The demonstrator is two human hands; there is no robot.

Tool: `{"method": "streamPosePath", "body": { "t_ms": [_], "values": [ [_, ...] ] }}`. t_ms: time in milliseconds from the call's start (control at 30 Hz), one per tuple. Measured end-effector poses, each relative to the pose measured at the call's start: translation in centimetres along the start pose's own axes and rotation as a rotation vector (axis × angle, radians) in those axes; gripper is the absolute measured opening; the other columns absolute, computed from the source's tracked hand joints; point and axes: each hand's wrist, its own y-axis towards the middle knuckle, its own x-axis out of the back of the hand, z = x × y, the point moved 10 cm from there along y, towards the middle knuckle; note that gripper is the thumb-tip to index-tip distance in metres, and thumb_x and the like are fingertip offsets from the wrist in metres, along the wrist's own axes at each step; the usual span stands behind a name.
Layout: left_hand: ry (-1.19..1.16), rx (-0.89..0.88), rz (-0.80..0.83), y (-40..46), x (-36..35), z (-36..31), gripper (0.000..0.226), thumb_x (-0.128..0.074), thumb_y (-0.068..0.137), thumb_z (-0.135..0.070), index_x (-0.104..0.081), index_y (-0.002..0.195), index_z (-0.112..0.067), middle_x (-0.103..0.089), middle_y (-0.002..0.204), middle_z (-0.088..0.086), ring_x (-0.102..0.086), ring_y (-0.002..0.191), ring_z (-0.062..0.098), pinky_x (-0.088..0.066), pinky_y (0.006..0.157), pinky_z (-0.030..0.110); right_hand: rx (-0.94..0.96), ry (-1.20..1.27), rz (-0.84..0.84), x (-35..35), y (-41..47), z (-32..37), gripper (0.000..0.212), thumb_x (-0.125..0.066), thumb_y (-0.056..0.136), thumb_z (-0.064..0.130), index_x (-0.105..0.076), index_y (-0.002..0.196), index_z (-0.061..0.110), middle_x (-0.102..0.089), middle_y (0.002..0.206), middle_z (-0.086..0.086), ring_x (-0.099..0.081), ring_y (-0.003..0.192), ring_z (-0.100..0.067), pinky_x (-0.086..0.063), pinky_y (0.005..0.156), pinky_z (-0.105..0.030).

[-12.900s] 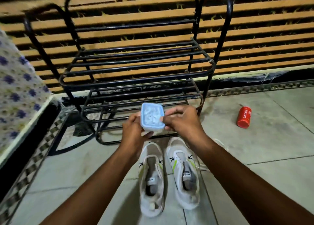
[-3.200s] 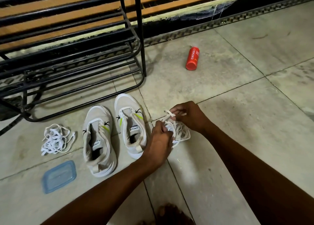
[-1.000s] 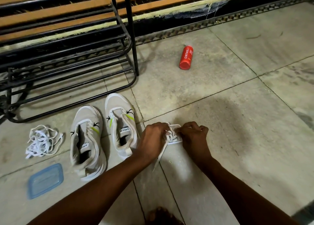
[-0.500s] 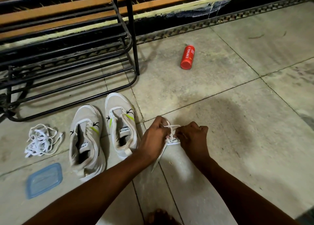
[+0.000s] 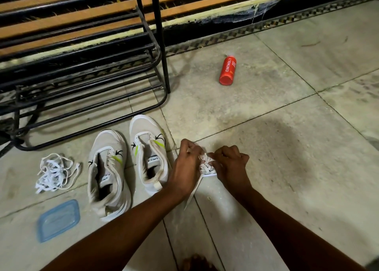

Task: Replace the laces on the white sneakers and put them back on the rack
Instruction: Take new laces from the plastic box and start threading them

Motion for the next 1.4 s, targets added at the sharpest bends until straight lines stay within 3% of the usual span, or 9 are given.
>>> {"method": "streamPosePath", "body": {
  "t_ms": [100,200,300,400,600,767,1067,1233,1400],
  "values": [
    [0.038,-0.041,0.009,0.2,-0.3,-0.2,0.044,-0.065,0.082,0.009,-0.068,0.119,-0.014,-0.049,0.119,-0.001,-0.065,0.098,0.014,-0.056,0.080,0.028,0.084,-0.039,0.035,-0.2,0.2,1.0,0.035,-0.082,0.074,0.005,-0.077,0.097,0.032,-0.063,0.093,0.013,-0.055,0.091,-0.021,-0.022,0.074,-0.035],
    [0.175,-0.082,0.057,0.1,-0.9,-0.5,0.030,-0.068,0.076,0.006,-0.074,0.096,-0.015,-0.058,0.098,0.000,-0.060,0.091,0.019,-0.040,0.066,0.024,0.162,-0.060,0.071,-0.9,0.3,1.5,0.031,-0.080,0.072,0.005,-0.077,0.084,0.033,-0.062,0.092,0.015,-0.046,0.092,-0.013,-0.011,0.072,-0.032],
    [0.285,-0.108,0.037,-0.2,-0.9,-0.3,0.014,-0.066,0.075,-0.006,-0.073,0.083,-0.016,-0.061,0.087,-0.001,-0.057,0.086,0.024,-0.038,0.062,0.026,0.138,-0.025,0.058,-0.8,1.0,1.1,0.017,-0.077,0.080,0.013,-0.073,0.075,0.029,-0.060,0.085,0.012,-0.050,0.088,-0.016,-0.018,0.074,-0.035],
    [0.303,-0.172,0.096,-1.4,-1.5,-0.2,0.034,-0.048,0.080,-0.023,-0.075,0.098,-0.014,-0.064,0.099,0.002,-0.058,0.092,0.025,-0.049,0.074,0.033,0.100,-0.030,0.078,-0.7,1.9,0.6,0.021,-0.081,0.077,0.011,-0.070,0.071,0.028,-0.059,0.078,0.010,-0.054,0.084,-0.020,-0.029,0.073,-0.040],
    [0.277,-0.101,0.157,-2.8,-1.0,-0.2,0.054,-0.038,0.082,-0.034,-0.071,0.123,-0.021,-0.063,0.120,-0.006,-0.053,0.113,0.020,-0.042,0.089,0.038,0.136,0.010,0.003,2.2,0.7,1.7,0.017,-0.067,0.083,0.014,-0.074,0.094,0.024,-0.067,0.093,0.013,-0.056,0.094,-0.020,-0.033,0.074,-0.041],
    [0.079,-0.053,0.119,-1.9,-0.7,0.5,0.037,-0.057,0.087,-0.010,-0.078,0.116,-0.019,-0.069,0.117,-0.003,-0.056,0.109,0.021,-0.041,0.091,0.020,0.357,-0.096,-0.009,2.8,-3.6,3.9,0.030,-0.073,0.078,0.025,-0.068,0.106,0.016,-0.059,0.104,-0.004,-0.053,0.090,-0.025,-0.031,0.073,-0.038],
    [-0.151,0.036,0.116,0.2,0.1,1.4,0.032,-0.065,0.067,-0.010,-0.084,0.092,-0.009,-0.078,0.097,0.007,-0.075,0.090,0.020,-0.059,0.082,0.030,0.506,-0.120,0.217,-1.7,-5.3,5.4,0.042,-0.057,0.091,0.022,-0.057,0.133,0.025,-0.065,0.115,-0.002,-0.062,0.104,-0.023,-0.030,0.072,-0.036],
    [-0.149,0.055,0.100,0.2,-0.4,1.7,0.021,-0.077,0.073,-0.006,-0.083,0.093,-0.006,-0.078,0.097,0.010,-0.075,0.085,0.022,-0.060,0.079,0.033,0.272,0.119,0.109,0.0,-4.3,3.7,0.028,-0.054,0.095,0.022,-0.074,0.112,0.011,-0.069,0.110,-0.008,-0.067,0.095,-0.024,-0.052,0.078,-0.029],
    [-0.110,0.021,0.073,0.0,-0.2,1.3,0.028,-0.070,0.067,0.011,-0.082,0.085,-0.007,-0.077,0.092,0.006,-0.071,0.080,0.015,-0.051,0.073,0.009,0.035,0.266,-0.080,3.3,-2.9,1.7,0.014,-0.058,0.096,0.008,-0.070,0.094,0.002,-0.057,0.099,-0.004,-0.057,0.084,-0.011,-0.044,0.074,-0.014]
  ]
}}
